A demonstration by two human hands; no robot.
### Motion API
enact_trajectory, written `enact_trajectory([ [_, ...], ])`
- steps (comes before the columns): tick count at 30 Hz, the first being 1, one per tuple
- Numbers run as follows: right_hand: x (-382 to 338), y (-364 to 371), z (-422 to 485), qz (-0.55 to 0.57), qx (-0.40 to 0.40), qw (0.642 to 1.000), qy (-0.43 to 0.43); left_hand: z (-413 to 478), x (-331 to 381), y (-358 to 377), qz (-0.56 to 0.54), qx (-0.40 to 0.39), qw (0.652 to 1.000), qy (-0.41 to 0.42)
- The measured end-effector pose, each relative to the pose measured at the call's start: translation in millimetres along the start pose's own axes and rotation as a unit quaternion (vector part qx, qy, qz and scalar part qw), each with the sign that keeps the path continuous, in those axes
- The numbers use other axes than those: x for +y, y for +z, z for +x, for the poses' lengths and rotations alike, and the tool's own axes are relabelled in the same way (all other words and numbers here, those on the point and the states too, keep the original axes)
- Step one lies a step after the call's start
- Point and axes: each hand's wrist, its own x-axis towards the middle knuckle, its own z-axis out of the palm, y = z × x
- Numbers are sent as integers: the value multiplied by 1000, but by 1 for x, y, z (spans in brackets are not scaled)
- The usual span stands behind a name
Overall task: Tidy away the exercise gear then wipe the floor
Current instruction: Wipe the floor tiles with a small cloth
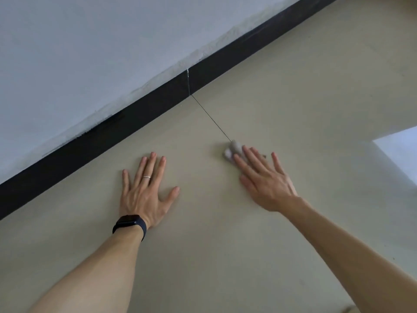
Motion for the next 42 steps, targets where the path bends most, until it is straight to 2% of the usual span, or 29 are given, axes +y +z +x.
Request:
enact_trajectory([
  [1, 14, -13, 22, 37, 3, 994, 99, 0, 0, 0, 0, 0, 1000, 2],
  [3, 20, -29, 63, 139, 24, 954, 264, 2, -2, -1, -1, -1, 1000, 3],
  [4, 8, -31, 77, 170, 38, 937, 302, 2, -2, -2, 0, -1, 1000, 4],
  [5, -11, -31, 85, 178, 44, 937, 297, 2, -1, -2, 0, -1, 1000, 5],
  [6, -34, -26, 85, 161, 46, 957, 238, 2, 0, -3, -1, -2, 1000, 6],
  [8, -78, -12, 73, 94, 26, 995, -13, 2, -1, -4, -3, -5, 1000, 3],
  [10, -83, -6, 71, 19, -3, 976, -216, 3, -1, -5, 5, -13, 1000, 2],
  [11, -69, -11, 84, -3, -1, 971, -239, 3, -1, -5, 8, -15, 1000, 3],
  [12, -53, -18, 101, -25, 10, 978, -206, 3, -1, -5, 8, -15, 1000, 4],
  [14, -23, -37, 138, -14, 25, 999, -23, 3, -2, -5, 8, -10, 1000, 6],
  [16, -13, -58, 170, 89, 29, 976, 199, 2, -2, -5, 7, -9, 1000, 11],
  [17, -22, -63, 183, 138, 41, 954, 263, 3, -2, -5, 7, -8, 1000, 14],
  [18, -40, -63, 192, 164, 53, 943, 283, 3, -2, -5, 6, -8, 1000, 15],
  [20, -89, -52, 192, 173, 59, 959, 219, 3, -2, -7, 5, -13, 1000, 14],
  [23, -145, -25, 146, 108, 28, 993, -24, 3, 0, -6, 3, -15, 1000, 9],
  [25, -133, -19, 117, 48, -8, 979, -197, 2, 0, -5, 3, -18, 1000, 9],
  [26, -111, -22, 116, 19, -3, 971, -240, 2, 0, -5, 5, -17, 1000, 10],
  [27, -86, -25, 119, 0, 10, 975, -222, 2, 0, -4, 7, -16, 1000, 11],
  [28, -60, -30, 123, 4, 17, 989, -148, 2, -1, -4, 8, -15, 1000, 14],
  [29, -34, -37, 125, 29, 26, 999, -26, 2, -1, -4, 8, -13, 1000, 17],
  [31, 4, -42, 117, 102, 46, 974, 198, 2, -2, -4, 9, -8, 1000, 15],
  [32, 7, -38, 102, 124, 53, 959, 248, 2, -1, -3, 10, -10, 1000, 16],
  [33, -2, -29, 83, 125, 58, 957, 255, 3, -1, -3, 9, -11, 1000, 17],
  [34, -18, -16, 58, 114, 65, 967, 218, 2, 0, -3, 5, -9, 1000, 17],
  [36, -63, 14, 0, 81, 49, 994, 55, 1, -1, -2, -6, -2, 1000, 10],
  [38, -85, 35, -48, 30, 2, 990, -137, -1, -1, -1, -8, 1, 1000, 13],
  [39, -80, 36, -56, 13, -13, 982, -188, -2, -1, 0, -5, 2, 1000, 15],
  [40, -67, 34, -55, -3, -16, 980, -198, -3, -2, 0, -5, 3, 1000, 15],
  [42, -33, 28, -47, -14, 16, 994, -106, -2, -2, 1, -7, 3, 1000, 14],
])
